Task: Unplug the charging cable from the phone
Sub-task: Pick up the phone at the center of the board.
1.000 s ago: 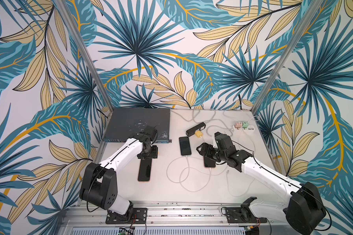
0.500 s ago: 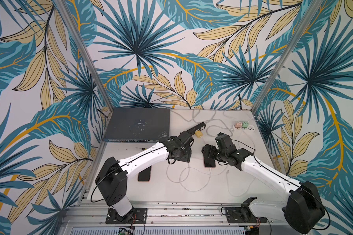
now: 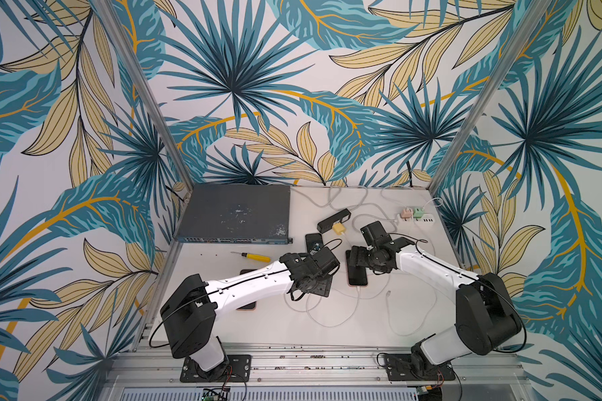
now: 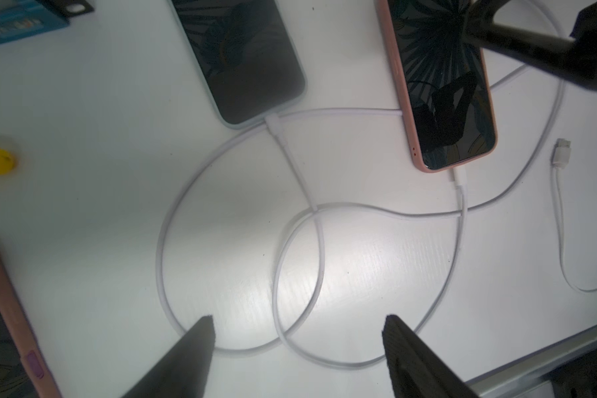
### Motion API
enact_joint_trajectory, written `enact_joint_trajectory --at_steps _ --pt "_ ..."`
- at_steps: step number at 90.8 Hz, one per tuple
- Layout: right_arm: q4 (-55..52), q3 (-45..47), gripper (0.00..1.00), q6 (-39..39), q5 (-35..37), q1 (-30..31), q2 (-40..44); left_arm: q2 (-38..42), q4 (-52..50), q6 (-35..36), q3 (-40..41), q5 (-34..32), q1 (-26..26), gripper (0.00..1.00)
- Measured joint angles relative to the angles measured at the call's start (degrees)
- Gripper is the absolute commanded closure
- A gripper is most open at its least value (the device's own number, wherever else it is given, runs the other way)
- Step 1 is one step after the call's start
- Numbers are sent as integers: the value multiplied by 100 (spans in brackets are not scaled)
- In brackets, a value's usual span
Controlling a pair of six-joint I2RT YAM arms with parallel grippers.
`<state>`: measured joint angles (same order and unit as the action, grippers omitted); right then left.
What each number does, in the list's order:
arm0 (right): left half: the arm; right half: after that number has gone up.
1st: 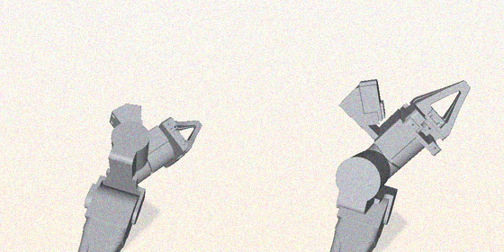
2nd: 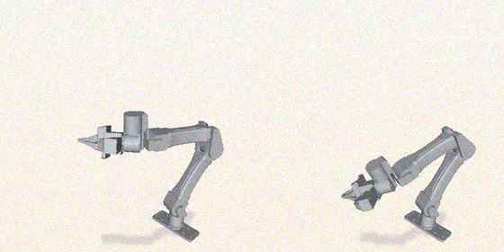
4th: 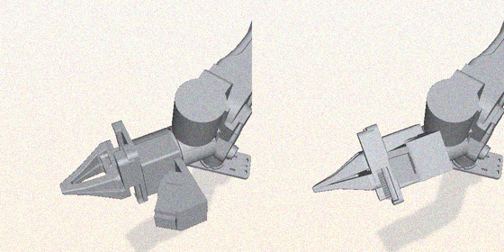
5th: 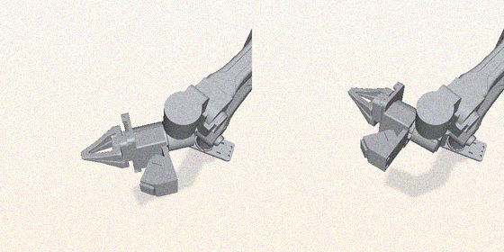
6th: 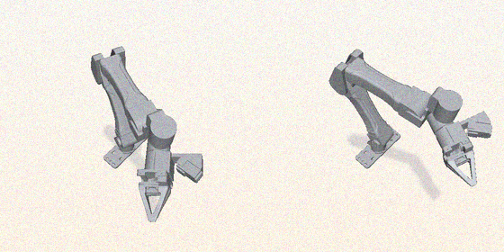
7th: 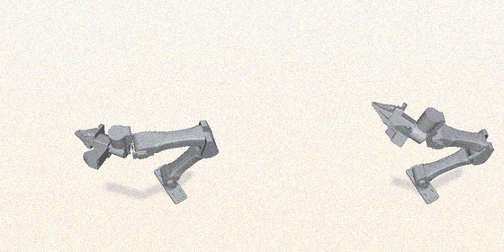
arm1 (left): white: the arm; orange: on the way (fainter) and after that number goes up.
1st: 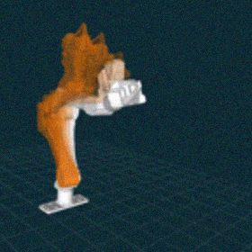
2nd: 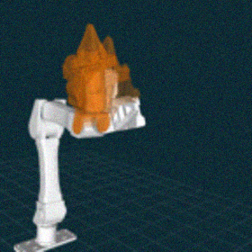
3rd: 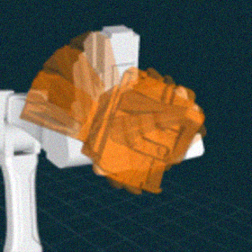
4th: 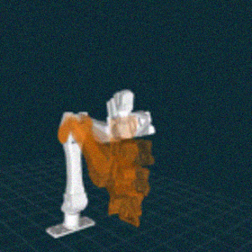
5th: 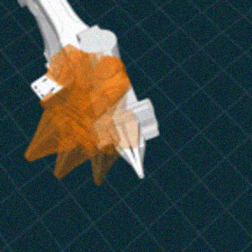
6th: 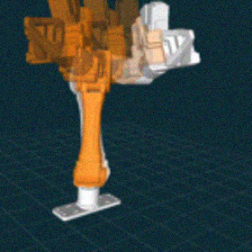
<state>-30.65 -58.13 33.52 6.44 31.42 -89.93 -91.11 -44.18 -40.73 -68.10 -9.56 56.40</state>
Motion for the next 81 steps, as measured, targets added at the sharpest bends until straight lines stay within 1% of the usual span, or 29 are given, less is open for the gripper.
enact_joint_trajectory --at_steps 16,35,81 --pt "-68 -369 3 -116 -68 0 -540 302 111 -114 415 -79 4 19" --pt "-170 -651 3 -203 -90 0 -946 326 184 -125 527 -116 4 19" --pt "-197 -706 4 -334 -157 0 -1373 326 332 -203 699 -114 4 18"
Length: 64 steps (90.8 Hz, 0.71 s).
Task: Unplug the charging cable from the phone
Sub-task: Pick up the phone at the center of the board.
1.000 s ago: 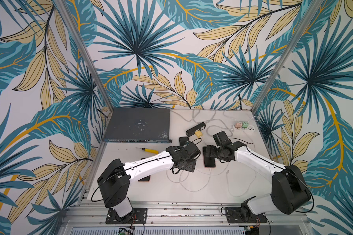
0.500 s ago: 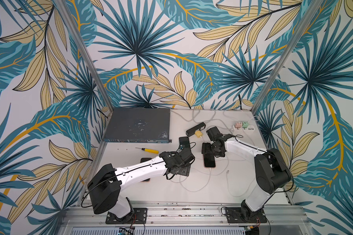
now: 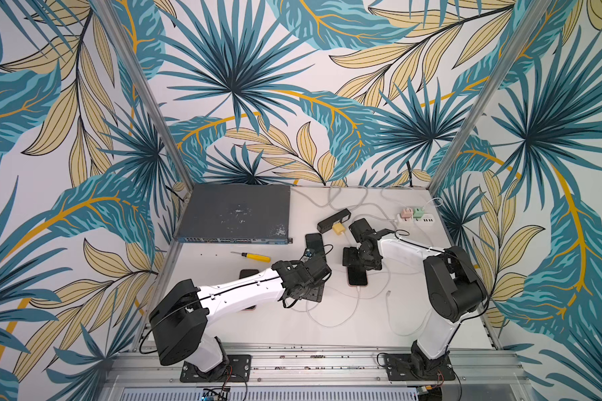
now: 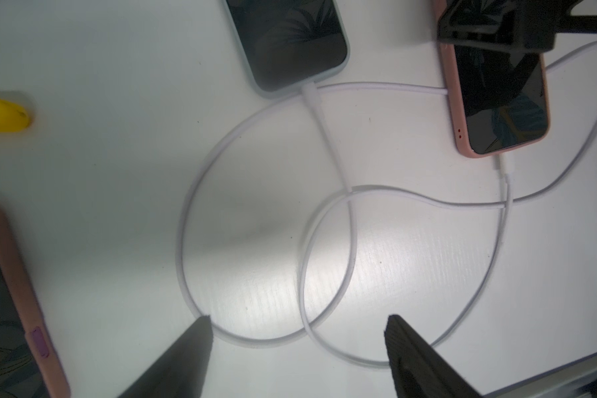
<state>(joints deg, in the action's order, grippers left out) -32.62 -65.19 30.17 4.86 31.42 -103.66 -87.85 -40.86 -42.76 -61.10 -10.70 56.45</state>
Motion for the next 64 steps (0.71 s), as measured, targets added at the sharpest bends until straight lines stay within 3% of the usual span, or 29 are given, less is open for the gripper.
enact_joint_trajectory --at_steps 25,46,64 --pt "63 -107 8 -83 -17 0 -173 0 28 -52 24 0 0 19" --pt "105 -199 20 -157 -20 0 -247 -2 66 -76 59 9 -2 19" --pt "68 -225 24 -216 -20 0 -247 -17 83 -72 57 46 -2 19"
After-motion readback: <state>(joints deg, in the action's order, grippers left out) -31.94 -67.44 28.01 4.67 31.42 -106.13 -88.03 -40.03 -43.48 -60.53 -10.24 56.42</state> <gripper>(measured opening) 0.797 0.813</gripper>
